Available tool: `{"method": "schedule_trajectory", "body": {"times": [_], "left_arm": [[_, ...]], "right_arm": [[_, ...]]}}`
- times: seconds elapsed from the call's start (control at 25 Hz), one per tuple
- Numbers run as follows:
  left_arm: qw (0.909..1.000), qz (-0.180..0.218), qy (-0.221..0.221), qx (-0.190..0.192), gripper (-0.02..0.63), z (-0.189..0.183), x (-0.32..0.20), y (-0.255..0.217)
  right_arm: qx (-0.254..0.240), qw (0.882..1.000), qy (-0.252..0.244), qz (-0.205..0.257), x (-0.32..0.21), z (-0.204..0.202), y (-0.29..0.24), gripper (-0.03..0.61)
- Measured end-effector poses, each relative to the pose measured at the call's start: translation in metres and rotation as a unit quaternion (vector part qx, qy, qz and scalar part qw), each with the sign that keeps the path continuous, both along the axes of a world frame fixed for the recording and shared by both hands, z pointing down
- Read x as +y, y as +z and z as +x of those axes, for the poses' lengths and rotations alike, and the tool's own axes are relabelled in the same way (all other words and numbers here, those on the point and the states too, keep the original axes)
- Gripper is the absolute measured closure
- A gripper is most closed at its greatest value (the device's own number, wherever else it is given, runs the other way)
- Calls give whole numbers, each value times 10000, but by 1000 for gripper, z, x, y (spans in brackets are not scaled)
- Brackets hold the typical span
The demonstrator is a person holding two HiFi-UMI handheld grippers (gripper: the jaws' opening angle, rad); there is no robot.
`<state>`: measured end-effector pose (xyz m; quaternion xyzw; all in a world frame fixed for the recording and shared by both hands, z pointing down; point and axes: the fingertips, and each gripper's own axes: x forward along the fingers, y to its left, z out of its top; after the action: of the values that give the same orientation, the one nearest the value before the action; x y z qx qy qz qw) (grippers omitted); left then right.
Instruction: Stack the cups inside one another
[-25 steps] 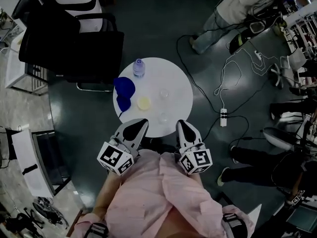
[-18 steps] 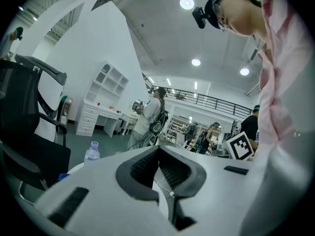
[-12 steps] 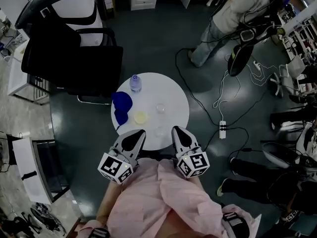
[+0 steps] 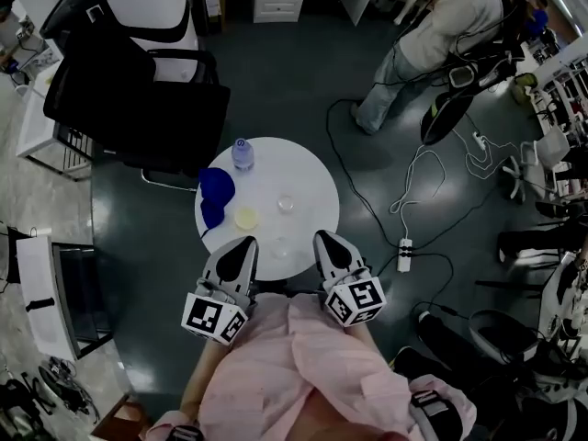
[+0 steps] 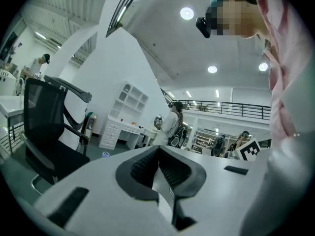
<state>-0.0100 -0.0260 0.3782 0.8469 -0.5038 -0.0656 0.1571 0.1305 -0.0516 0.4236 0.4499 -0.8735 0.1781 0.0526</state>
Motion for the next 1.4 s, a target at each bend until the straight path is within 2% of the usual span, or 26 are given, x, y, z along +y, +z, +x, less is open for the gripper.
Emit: {"method": "schedule_trajectory", "body": {"times": [0.28,0.48,0.92,1.4], "left_arm": [[9987,59,-511,-39,595,5,7,6],[9977,44,-662,-97,595,5,9,7],[9982,80,-568,-156,595,21,14,8],[9983,97,-563,-64,595,16,14,8]], "right_arm": [[-24,9993,-362,80,-5,6,5,548],[-82,9983,-542,192,-7,3,1,548],[-226,9980,-534,262,-3,11,-2,548],[-233,9982,-428,344,-2,11,-5,548]]}}
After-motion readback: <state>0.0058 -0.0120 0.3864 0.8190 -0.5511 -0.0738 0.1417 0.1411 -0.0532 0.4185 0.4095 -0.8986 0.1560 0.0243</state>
